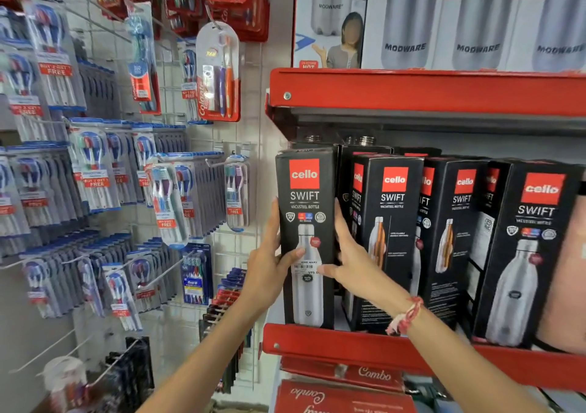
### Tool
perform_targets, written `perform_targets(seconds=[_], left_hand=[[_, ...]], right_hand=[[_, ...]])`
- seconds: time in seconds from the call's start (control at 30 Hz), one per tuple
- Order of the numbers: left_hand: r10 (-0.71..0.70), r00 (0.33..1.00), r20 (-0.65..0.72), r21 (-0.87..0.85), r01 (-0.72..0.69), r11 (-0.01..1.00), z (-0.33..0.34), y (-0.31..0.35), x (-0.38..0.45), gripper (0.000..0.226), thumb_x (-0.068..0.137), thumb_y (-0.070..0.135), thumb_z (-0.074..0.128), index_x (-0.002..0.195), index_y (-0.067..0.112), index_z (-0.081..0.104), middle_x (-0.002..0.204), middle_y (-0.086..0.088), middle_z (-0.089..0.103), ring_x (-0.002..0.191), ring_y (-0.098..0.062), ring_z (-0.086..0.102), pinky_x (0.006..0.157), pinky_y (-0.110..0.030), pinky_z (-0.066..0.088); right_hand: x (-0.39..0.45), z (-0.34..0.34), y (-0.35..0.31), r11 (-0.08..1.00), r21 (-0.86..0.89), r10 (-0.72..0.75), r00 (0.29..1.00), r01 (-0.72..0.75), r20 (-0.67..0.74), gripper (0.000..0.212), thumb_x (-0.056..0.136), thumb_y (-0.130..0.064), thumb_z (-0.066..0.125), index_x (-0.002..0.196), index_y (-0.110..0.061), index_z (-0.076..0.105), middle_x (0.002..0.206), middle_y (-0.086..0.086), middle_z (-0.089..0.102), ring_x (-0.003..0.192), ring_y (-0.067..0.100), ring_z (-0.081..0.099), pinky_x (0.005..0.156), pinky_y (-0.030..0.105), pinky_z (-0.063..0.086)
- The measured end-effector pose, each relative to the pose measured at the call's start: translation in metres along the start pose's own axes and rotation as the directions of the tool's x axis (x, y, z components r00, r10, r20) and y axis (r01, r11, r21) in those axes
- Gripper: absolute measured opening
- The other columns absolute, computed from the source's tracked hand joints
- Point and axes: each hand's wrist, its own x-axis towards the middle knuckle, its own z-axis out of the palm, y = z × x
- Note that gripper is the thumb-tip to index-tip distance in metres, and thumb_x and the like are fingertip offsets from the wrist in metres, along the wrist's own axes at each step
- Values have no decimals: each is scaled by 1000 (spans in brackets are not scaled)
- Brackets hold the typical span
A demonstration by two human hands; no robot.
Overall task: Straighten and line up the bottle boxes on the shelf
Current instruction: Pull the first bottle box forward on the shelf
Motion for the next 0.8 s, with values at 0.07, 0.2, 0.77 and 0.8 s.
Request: perform_targets(seconds=[0.07, 0.2, 0.77, 0.8], left_hand=[[-7, 1000, 12, 32, 7, 999, 5, -6, -1, 93, 91, 11, 62, 144, 56, 1, 128, 52, 41, 119, 17, 46, 102, -48, 49], [-16, 999, 39, 70, 13, 997, 8, -9, 5, 90, 93, 9, 60, 145, 55, 1, 120, 61, 36, 105, 31, 43, 100, -48, 49], [122, 919, -376, 391, 38, 920, 45, 20, -14, 75, 84, 5, 70, 146, 21, 31, 136, -8, 38, 124, -9, 34, 104, -30, 36], [159, 911, -380, 408, 11, 913, 49, 25, -16, 71, 84, 4, 70, 144, 19, 35, 133, -9, 38, 121, -5, 32, 102, -25, 33]], right_hand=[[-3, 4, 7, 1000, -19, -13, 999, 12, -31, 116, 84, 0, 64, 137, -58, -21, 130, -49, 16, 104, -31, 37, 76, -5, 34], [-6, 6, 8, 998, -61, -20, 995, 14, -100, 117, 84, 0, 63, 136, -57, -24, 145, -29, 19, 122, -10, 35, 85, -2, 32], [-54, -13, 5, 862, -406, -63, 730, -304, -680, 101, 74, -44, 71, 150, -13, 11, 146, 22, 26, 123, 39, 34, 96, 48, 40], [-54, -8, 6, 871, -345, 44, 755, -350, -655, 110, 74, -46, 72, 151, -18, -1, 149, 24, 20, 126, 42, 32, 96, 51, 41]])
